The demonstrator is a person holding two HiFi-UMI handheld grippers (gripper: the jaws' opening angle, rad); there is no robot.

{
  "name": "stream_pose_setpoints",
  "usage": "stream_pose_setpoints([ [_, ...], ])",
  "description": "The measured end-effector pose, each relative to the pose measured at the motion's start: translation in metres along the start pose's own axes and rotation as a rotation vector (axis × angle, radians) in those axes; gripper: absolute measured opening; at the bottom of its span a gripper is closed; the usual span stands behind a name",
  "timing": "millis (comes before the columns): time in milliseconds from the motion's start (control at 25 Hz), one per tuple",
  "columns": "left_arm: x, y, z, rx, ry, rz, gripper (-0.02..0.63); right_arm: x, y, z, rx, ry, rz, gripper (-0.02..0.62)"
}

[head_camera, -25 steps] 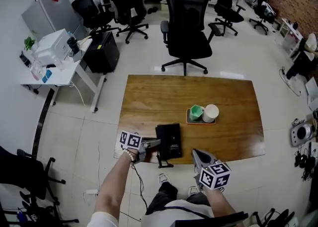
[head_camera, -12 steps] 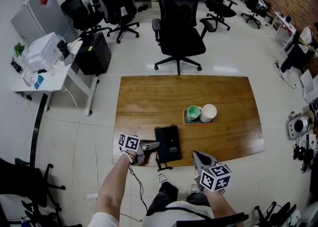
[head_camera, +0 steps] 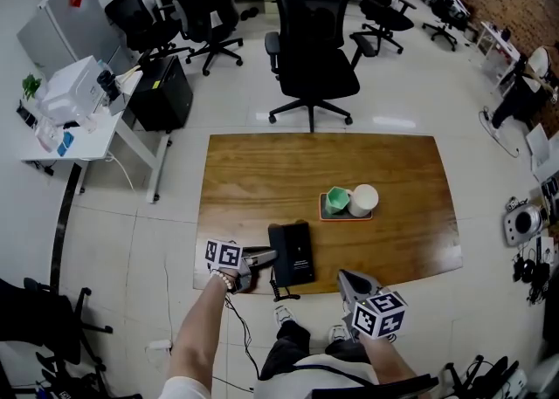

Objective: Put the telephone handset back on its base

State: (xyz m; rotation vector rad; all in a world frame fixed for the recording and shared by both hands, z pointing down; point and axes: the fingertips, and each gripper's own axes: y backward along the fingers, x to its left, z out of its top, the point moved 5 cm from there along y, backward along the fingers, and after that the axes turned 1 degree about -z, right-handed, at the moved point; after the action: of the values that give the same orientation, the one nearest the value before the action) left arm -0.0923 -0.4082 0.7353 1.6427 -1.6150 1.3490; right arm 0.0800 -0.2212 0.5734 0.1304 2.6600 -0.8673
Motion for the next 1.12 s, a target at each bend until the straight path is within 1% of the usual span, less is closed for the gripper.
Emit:
stream_pose_setpoints([
  [120, 0.000, 0.002, -0.001, -0.020, -0.028, 0.085, 0.217, -0.001, 0.002, 0.001, 0.003, 0.010, 0.016, 0.012],
  [200, -0.002, 0.005, -0.002, -0.045, -0.061, 0.162, 0.238, -0.002, 0.003, 0.002, 0.004, 0.018, 0.030, 0.011],
  [240, -0.003, 0.008, -0.001, -0.069, -0.074, 0.202, 0.238, -0.003, 0.003, 0.003, 0.004, 0.021, 0.038, 0.011],
  [320, -0.010, 0.018, 0.001, -0.154, -0.087, 0.269, 0.238, -0.005, 0.004, 0.005, 0.000, 0.027, 0.053, 0.011],
  [440, -0.033, 0.042, 0.003, -0.334, -0.081, 0.317, 0.238, -0.011, 0.005, 0.007, -0.005, 0.036, 0.074, 0.011],
  [520, -0.055, 0.059, -0.002, -0.440, -0.093, 0.351, 0.235, -0.017, 0.009, 0.010, -0.010, 0.039, 0.085, 0.012],
  [640, -0.094, 0.082, -0.018, -0.566, -0.121, 0.431, 0.180, -0.024, 0.018, 0.015, -0.024, 0.046, 0.101, 0.012],
  [680, -0.107, 0.089, -0.025, -0.600, -0.135, 0.464, 0.136, -0.026, 0.021, 0.017, -0.030, 0.048, 0.108, 0.012],
  [720, -0.119, 0.095, -0.033, -0.627, -0.149, 0.499, 0.067, -0.027, 0.023, 0.019, -0.037, 0.050, 0.115, 0.011],
  [760, -0.131, 0.099, -0.042, -0.647, -0.160, 0.536, 0.023, -0.029, 0.025, 0.020, -0.044, 0.052, 0.124, 0.011],
  [800, -0.142, 0.100, -0.051, -0.662, -0.164, 0.569, 0.006, -0.030, 0.028, 0.020, -0.049, 0.055, 0.133, 0.011],
  [960, -0.188, 0.094, -0.087, -0.716, -0.155, 0.668, 0.006, -0.031, 0.038, 0.017, -0.059, 0.075, 0.183, 0.011],
  [1120, -0.231, 0.076, -0.116, -0.760, -0.195, 0.764, 0.006, -0.027, 0.054, 0.008, -0.065, 0.098, 0.246, 0.011],
])
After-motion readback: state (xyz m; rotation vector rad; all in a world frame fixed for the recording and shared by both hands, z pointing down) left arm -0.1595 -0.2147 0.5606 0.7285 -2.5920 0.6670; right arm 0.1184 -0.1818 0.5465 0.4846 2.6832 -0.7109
